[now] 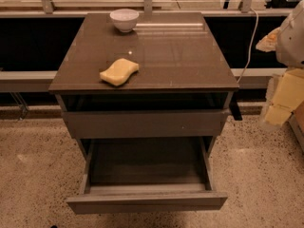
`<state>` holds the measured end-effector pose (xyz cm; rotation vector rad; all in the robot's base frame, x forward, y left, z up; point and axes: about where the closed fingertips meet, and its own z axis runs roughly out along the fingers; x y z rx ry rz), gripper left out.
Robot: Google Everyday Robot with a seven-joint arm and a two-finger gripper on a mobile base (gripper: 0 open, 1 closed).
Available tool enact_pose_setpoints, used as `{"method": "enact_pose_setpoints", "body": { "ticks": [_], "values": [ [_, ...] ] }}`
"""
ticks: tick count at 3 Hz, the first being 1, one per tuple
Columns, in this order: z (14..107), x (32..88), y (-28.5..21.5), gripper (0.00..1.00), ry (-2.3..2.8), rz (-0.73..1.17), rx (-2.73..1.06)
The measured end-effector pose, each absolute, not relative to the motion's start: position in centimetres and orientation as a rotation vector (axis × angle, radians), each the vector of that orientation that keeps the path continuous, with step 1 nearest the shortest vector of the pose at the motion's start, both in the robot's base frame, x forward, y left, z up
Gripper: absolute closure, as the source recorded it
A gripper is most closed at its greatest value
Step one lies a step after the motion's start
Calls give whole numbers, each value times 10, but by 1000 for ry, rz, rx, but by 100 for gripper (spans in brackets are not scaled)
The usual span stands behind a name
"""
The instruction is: Place sponge into middle drawer
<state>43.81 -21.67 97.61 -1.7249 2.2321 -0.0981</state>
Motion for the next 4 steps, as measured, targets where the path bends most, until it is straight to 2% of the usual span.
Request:
{"method": "enact_pose_setpoints", "body": {
  "ticks": [2, 3, 4],
  "values": [
    [978, 457, -205, 0, 2181, -85, -1750],
    [984, 507, -174, 0, 2090, -79, -1811],
    [1000, 563, -120, 0, 1968, -65, -1881]
  ]
}}
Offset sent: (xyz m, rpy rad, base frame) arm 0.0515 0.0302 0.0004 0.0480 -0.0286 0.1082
